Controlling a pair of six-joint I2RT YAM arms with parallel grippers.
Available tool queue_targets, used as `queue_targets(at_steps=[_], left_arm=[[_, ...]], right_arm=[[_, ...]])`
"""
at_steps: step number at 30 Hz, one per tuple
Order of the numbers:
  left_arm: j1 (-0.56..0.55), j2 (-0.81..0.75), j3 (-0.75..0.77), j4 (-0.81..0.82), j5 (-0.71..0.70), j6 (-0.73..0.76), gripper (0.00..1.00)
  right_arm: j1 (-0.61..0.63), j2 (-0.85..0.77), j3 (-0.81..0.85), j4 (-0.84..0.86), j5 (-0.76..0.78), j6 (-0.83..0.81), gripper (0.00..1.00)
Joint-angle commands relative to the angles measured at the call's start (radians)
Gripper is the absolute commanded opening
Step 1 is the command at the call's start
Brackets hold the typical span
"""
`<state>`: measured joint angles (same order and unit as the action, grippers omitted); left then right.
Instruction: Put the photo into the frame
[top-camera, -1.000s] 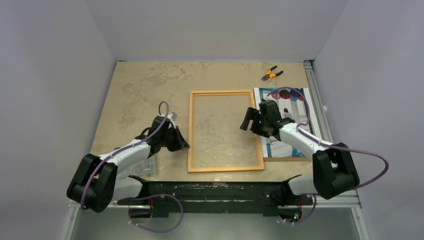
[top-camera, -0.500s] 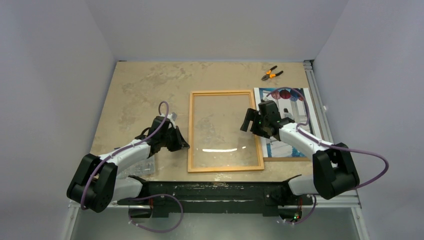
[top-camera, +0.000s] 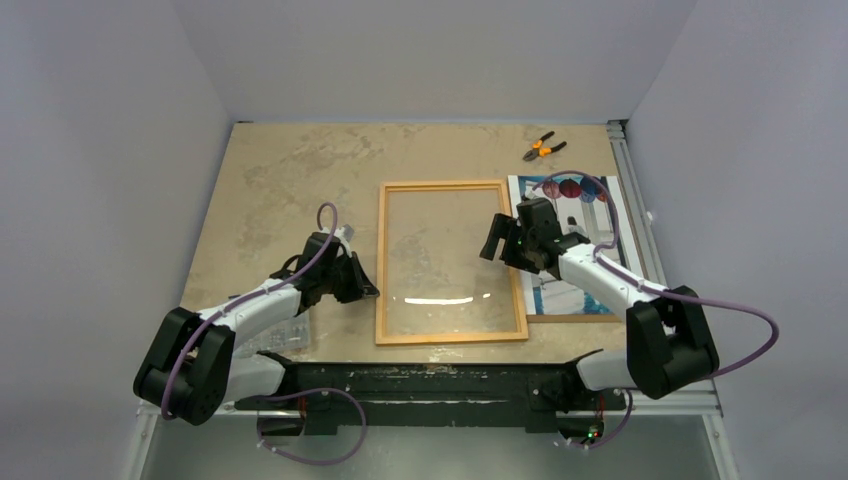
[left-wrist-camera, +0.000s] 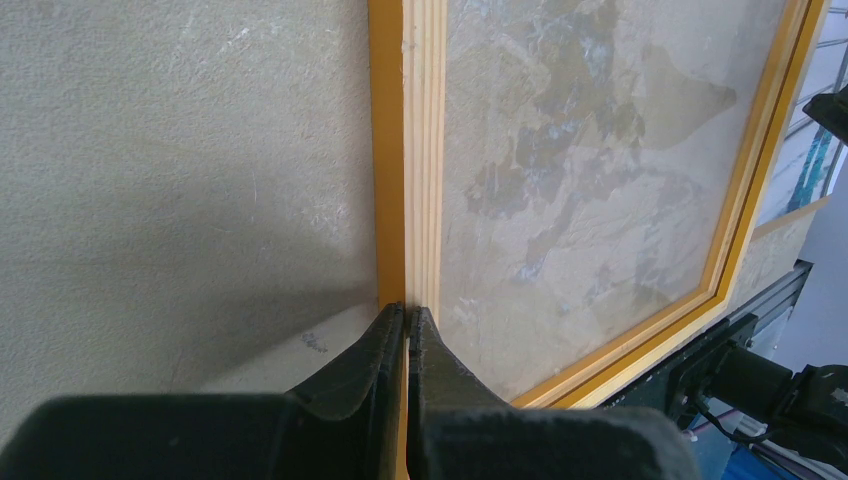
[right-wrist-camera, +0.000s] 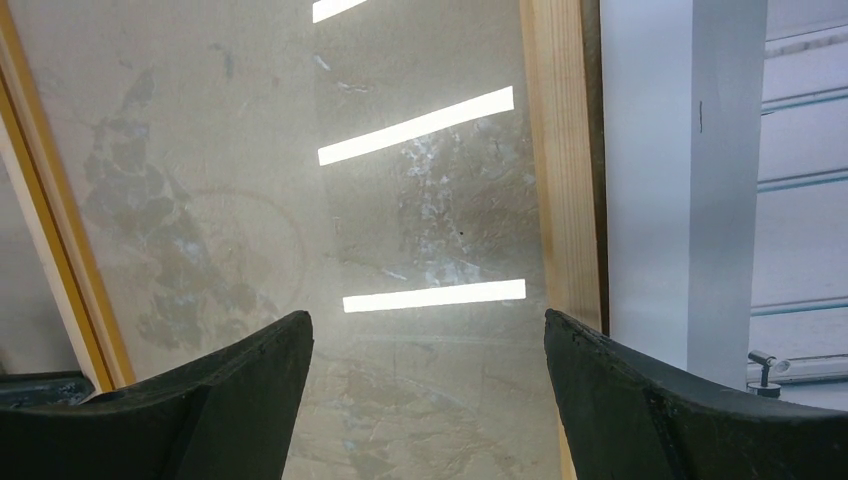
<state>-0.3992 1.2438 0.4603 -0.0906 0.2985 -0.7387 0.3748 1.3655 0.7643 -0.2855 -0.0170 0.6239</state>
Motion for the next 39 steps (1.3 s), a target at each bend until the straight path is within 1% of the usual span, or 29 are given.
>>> queue_targets(at_steps=[1,5,8,11,16,21,23,27,29,32,36,39], left_arm=[[-0.001,0.028,-0.023,-0.056,-0.047,0.042,0.0],[-0.001,0.029,-0.022,-0.055,-0.048,0.042,0.0],[-0.001,0.029,-0.022,-0.055,-0.046,0.044,0.06],[-0.001,0.03,-0.022,-0.054,-0.043,0.045,0.12],[-0.001,0.032,-0.022,-0.051,-0.038,0.047,0.19],[-0.001,0.034,-0.022,-0.049,-0.038,0.047,0.23],[-0.001,0.034,-0.022,-0.049,-0.038,0.046,0.23],[-0.001,0.032,-0.022,-0.05,-0.038,0.047,0.23],[-0.001,0.031,-0.022,-0.049,-0.038,0.047,0.23],[-0.001,0.031,-0.022,-0.05,-0.039,0.046,0.23],[-0.001,0.03,-0.023,-0.049,-0.039,0.047,0.22],[-0.001,0.029,-0.023,-0.049,-0.038,0.047,0.23]], right_arm=[[0.006,-0.036,0.04,0.001,-0.002,-0.003,0.85],[-0.002,-0.043,0.043,-0.006,0.005,0.0,0.87],[-0.028,-0.043,0.041,-0.007,-0.021,-0.001,0.88],[-0.083,-0.048,0.023,0.006,-0.078,-0.001,0.88],[-0.218,-0.06,-0.024,0.033,-0.19,-0.016,0.87],[-0.266,-0.041,-0.036,0.021,-0.209,-0.056,0.84],[-0.267,-0.022,-0.029,0.004,-0.194,-0.079,0.82],[-0.266,0.023,-0.012,-0.02,-0.154,-0.125,0.72],[-0.266,0.037,-0.004,-0.034,-0.11,-0.14,0.66],[-0.26,0.06,-0.006,-0.028,-0.109,-0.145,0.6],[-0.225,0.101,0.006,-0.026,-0.096,-0.148,0.54],[-0.17,0.139,0.029,-0.039,-0.05,-0.149,0.48]])
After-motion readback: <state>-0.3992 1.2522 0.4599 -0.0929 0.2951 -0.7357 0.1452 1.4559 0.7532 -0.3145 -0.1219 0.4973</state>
